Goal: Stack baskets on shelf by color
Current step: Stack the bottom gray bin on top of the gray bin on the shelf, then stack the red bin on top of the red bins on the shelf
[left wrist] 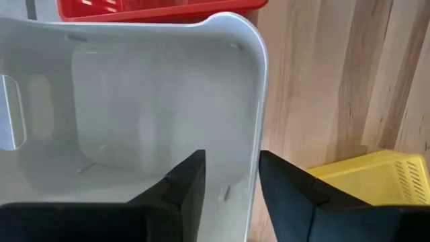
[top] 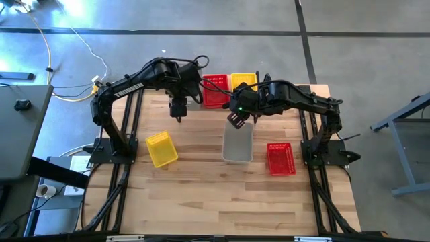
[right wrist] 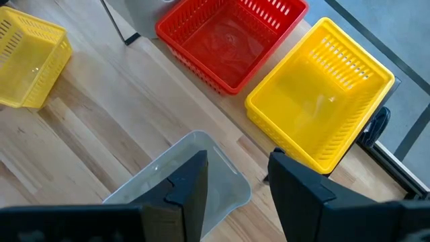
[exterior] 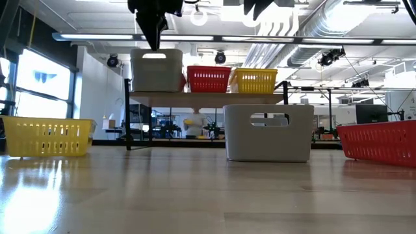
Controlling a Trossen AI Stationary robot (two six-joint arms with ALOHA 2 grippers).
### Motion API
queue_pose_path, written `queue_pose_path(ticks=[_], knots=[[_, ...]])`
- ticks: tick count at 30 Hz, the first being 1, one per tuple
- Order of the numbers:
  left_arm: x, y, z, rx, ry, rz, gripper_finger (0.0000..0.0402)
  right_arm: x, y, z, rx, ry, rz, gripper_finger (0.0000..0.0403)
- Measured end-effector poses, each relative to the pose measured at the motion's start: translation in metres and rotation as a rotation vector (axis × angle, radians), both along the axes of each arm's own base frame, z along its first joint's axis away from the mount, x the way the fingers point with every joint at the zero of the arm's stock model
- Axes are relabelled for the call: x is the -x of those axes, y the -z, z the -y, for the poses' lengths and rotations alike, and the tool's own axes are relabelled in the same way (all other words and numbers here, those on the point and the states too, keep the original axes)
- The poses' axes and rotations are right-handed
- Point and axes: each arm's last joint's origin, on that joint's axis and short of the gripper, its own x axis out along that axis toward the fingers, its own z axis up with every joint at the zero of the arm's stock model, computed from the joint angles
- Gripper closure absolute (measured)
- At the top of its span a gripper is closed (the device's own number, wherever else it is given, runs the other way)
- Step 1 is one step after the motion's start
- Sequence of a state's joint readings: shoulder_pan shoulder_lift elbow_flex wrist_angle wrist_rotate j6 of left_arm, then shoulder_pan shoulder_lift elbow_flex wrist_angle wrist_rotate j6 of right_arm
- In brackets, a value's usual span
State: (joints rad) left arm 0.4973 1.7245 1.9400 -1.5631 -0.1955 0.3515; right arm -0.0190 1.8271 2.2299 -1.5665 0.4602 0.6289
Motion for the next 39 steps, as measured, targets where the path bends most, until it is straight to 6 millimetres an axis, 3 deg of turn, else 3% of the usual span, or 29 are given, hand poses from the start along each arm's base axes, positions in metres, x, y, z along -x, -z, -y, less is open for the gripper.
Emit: queue_pose_path(ticks=[15,27,39], knots=[[0.002,-0.002,0.0,-0.03,-0.008,-0.011,0.0254,0.0,0.001,-0.001,-0.048,-0.017,0.002,0.0261],[0.021,-0.022,0.011,-0.058,-0.03,0.058,0.0253,-0.001,0.001,-0.015,-0.127,-0.062,0.01,0.0261],[0.03,-0.042,0.046,-0.019,0.006,0.179,0.0261,0.0,0.002,-0.043,-0.234,-0.162,0.003,0.0261]])
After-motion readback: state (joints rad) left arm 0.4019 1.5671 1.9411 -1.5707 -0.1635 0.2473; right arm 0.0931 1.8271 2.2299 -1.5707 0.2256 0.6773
